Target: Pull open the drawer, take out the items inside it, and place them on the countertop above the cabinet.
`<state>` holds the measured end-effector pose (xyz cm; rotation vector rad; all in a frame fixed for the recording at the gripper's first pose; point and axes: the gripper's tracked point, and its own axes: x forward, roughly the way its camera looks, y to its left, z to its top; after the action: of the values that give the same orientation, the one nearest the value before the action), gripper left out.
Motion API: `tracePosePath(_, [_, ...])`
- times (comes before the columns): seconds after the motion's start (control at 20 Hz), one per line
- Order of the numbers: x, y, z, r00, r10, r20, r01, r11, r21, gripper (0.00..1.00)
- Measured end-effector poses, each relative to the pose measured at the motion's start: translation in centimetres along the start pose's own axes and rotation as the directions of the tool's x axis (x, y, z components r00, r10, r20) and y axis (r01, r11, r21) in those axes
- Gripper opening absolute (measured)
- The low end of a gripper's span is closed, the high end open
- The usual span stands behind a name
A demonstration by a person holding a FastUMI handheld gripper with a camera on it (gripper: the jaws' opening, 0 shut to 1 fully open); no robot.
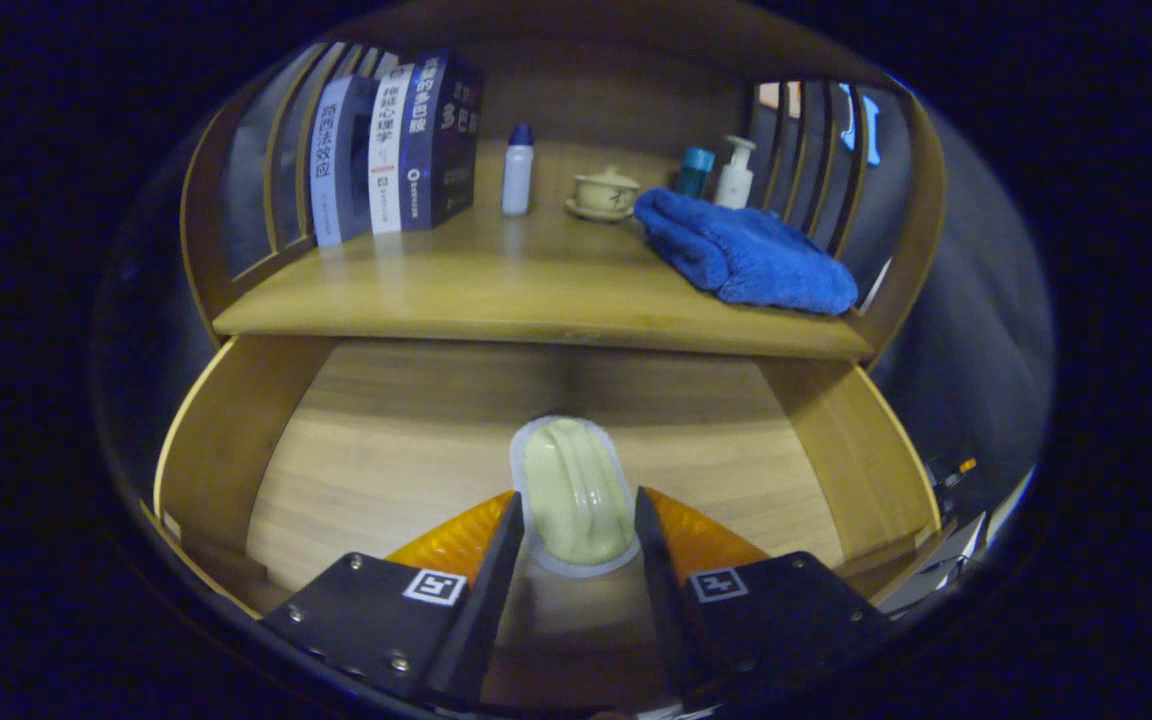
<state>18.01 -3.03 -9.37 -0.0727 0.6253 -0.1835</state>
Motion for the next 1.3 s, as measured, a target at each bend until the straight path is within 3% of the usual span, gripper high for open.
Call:
tracePosePath(0.2, [2.0,-0.2,-0.7,0.999,-0.004,-0.042,0.006,1.0,0.029,0.63])
tracePosePath(0.35, [1.9,-0.9,-0.4,0.998,-0.058,-0.007,0.058,0.998,0.009,0.19])
tracePosePath(0.8, [-3.7,-1.1,1.0,0.97,-0.051,0.236,0.032,0.996,0.083,0.19])
tracePosePath(1.3, [-11.8,-1.2,4.6,0.887,-0.066,0.457,0.01,0.992,0.122,0.19])
